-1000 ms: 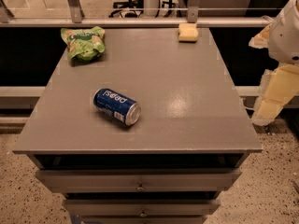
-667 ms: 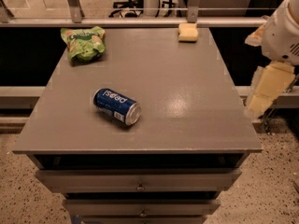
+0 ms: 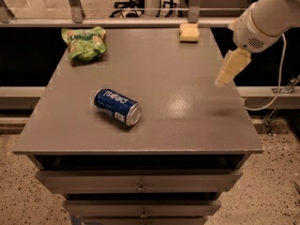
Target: Move sponge near pepsi can
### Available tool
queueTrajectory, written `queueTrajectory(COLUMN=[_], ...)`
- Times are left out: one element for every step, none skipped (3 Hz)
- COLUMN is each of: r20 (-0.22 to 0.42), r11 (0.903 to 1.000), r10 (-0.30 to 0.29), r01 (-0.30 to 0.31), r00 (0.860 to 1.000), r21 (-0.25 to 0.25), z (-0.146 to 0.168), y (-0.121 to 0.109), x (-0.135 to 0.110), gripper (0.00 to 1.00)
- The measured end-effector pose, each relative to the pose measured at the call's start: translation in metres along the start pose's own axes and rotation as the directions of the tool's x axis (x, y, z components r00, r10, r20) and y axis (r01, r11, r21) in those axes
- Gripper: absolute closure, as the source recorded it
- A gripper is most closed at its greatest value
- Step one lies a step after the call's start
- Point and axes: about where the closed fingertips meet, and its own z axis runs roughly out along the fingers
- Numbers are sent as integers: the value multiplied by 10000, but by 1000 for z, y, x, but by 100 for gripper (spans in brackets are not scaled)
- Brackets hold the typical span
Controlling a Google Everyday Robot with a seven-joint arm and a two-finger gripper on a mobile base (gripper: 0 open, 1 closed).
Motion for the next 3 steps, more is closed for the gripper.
queueTrajectory(r20=[829,894,1094], r11=[9983,9981,9974], r10=[136,128,124], r01=[-183,-181,-201], r00=[9965,9959,9939], r21=[562,589,699], z=[31,32,34], y=[-52,-51,-50], x=[-16,-17,-21], gripper=[0,0,0])
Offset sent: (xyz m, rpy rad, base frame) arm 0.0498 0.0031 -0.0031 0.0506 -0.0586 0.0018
